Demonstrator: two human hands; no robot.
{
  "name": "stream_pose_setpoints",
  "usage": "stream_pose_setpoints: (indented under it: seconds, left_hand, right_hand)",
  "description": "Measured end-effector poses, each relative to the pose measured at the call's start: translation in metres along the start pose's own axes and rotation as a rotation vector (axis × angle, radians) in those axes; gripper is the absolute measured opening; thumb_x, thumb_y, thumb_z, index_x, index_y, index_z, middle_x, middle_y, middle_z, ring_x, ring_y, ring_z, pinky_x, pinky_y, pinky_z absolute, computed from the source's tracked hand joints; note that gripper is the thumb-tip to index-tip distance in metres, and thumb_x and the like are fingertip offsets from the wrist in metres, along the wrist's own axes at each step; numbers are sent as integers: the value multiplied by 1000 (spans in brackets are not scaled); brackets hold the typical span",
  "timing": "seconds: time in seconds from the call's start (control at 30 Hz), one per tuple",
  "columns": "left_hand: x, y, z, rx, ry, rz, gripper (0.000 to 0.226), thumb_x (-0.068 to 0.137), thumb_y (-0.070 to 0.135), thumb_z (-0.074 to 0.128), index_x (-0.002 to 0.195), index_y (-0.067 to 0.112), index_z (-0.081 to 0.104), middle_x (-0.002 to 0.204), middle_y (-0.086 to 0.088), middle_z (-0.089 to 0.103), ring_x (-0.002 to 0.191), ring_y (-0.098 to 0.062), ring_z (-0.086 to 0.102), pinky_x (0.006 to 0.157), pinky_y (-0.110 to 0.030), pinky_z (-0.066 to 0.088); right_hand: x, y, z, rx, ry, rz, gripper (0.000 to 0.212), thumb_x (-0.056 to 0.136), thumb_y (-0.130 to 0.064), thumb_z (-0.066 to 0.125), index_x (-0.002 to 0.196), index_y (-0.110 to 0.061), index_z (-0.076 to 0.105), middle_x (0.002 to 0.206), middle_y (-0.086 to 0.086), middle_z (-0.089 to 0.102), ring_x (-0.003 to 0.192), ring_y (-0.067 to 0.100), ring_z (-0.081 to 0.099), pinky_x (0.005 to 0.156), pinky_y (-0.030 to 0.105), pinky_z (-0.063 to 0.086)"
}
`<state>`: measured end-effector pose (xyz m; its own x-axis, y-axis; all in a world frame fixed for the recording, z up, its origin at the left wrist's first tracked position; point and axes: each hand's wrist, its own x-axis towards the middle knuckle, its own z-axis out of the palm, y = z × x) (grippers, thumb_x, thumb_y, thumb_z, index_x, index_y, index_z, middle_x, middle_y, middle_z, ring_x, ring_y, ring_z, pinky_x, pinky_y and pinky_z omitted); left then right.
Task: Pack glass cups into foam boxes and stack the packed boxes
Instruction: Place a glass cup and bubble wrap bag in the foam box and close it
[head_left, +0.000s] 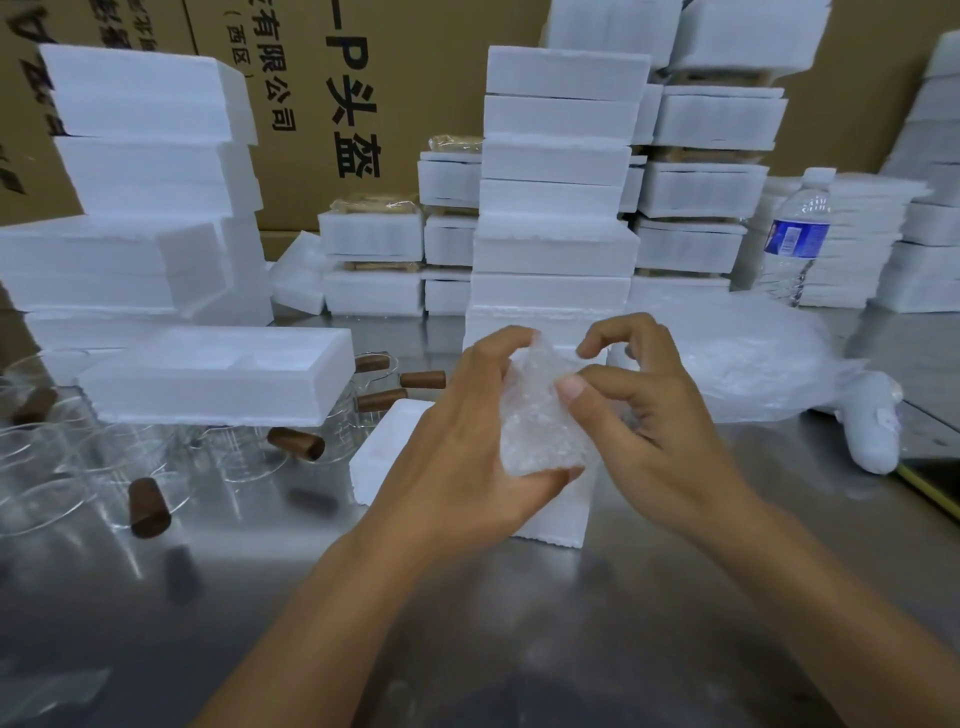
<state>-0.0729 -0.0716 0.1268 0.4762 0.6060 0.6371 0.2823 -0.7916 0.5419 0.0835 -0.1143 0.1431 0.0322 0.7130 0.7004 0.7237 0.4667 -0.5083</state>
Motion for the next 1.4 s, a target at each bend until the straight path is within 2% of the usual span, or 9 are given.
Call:
stream_pose_setpoints:
  seconds: [0.2,0.37,0.53,0.63,0.87,1.0,1.1,1.2,1.4]
  left_hand:
    - [0,2,2,86,8,25,53,71,49,67,114,49,37,115,14,45,96,-4,51,77,-34,51]
    - [3,-4,-5,29,140,-65,38,71,42,78,88,47,44,101,17,46,95,14,44,74,0,36]
    - [7,-9,-22,-140,124,-203,35,60,46,83,76,46,52,92,14,55,83,4,54,65,-11,39]
    - [6,-16,-28,-263,86,-271,35,64,40,83,83,44,54,98,16,61,90,-5,60,76,-25,45]
    - [10,-29,-30,-464,-16,-352,69,76,14,73,122,59,46,114,46,47,104,30,40,87,-10,36]
    - [17,-32,-27,-638,131,-514,41,55,45,63,95,50,69,117,16,62,118,-11,53,106,-43,39]
    - [18,-34,-25,-625,185,-589,22,70,41,58,85,49,72,117,9,64,117,-18,56,106,-46,40]
    - [17,-41,-21,-547,200,-596,47,90,10,46,86,52,68,119,13,61,109,-15,57,96,-36,45]
    - [13,-37,-23,-378,132,-500,55,94,-3,41,106,50,50,119,27,54,111,5,48,80,-15,37]
  right_hand:
    - [-2,6,0,-90,-62,15,55,91,-51,24,78,-19,67,110,-20,45,112,-4,36,97,25,27]
    - [5,5,-5,175,199,108,14,94,-35,43,97,-33,56,102,-13,57,94,-7,53,76,4,38]
    - [4,9,1,376,-44,260,14,92,-23,54,94,-35,61,85,-19,67,78,4,64,73,12,45]
    - [7,9,0,475,-64,295,24,94,-13,50,92,-33,63,77,-20,67,66,7,66,69,12,47]
    - [0,7,13,531,-85,305,20,91,-8,56,94,-27,63,81,-11,70,67,7,67,67,11,46]
    - [-6,10,21,501,-111,389,14,89,-17,62,94,-26,52,85,-6,73,70,4,62,56,12,42]
    - [-9,13,25,372,-162,386,16,88,-23,64,89,-25,49,83,-20,72,70,13,58,54,16,41]
    - [-10,16,26,271,-169,368,17,83,-28,70,83,-28,53,77,-28,69,61,9,57,53,9,38]
    - [-6,23,26,308,-105,400,16,71,-23,81,74,-27,65,74,-14,70,69,-1,63,63,5,42]
